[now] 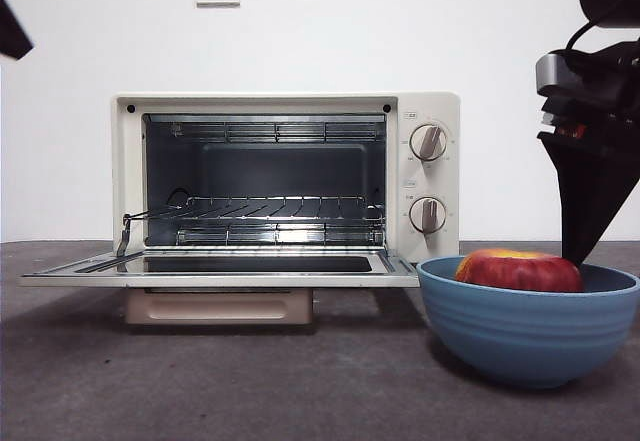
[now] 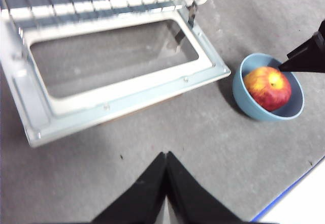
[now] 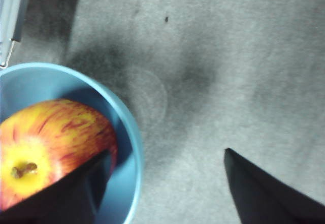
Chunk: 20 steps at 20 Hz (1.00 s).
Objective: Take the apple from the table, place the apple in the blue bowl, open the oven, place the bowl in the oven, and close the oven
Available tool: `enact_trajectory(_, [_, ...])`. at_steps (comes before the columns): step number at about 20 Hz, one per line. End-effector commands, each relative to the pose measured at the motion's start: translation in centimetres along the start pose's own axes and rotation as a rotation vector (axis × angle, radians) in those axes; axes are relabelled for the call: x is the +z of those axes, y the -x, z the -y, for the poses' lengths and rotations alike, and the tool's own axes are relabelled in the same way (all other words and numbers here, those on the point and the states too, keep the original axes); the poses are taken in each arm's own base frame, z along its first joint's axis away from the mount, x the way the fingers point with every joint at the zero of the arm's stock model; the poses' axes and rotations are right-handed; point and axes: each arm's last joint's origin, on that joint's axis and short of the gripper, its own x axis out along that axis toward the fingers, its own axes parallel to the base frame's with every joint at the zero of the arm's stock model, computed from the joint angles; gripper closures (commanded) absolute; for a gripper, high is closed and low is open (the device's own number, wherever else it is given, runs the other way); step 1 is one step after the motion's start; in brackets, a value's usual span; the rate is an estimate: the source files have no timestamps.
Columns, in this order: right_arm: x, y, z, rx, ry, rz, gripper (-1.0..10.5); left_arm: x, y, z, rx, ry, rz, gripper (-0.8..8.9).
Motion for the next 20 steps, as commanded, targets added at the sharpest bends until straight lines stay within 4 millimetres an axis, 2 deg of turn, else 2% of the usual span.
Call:
enact_trajectory(1, [0.3,-0.7,-0.1,0.01,0.002,-0.021,6.5,-0.4,0.1,0.0,-0.007,0.031,0.019,8.07])
enact_trajectory(3, [0.3,-1.2,-0.2,0.035,0.005,-0.041,6.7,-1.1,0.0,-0.1,-0.007,0.046,0.019,8.07])
enact_trajectory(7, [0.5,-2.4,-0.6,0.046,0.021,-0.065,7.8,-1.3,0.1,-0.2,-0.007,0.061,0.018,8.07])
enact_trajectory(13, [0.4,-2.6,-0.9,0.051,0.032,-0.071,9.5,-1.3,0.1,-0.1,-0.008,0.059,0.023,8.07])
enact_trajectory(18, [0.4,-2.5,-1.1,0.063,0.022,-0.074,9.4,-1.3,0.1,-0.1,-0.007,0.058,0.023,8.07])
enact_trajectory(20, [0.5,-1.7,-1.6,0.105,0.012,-0.05,9.4,-1.3,0.1,-0.2,0.007,0.055,0.025,8.07])
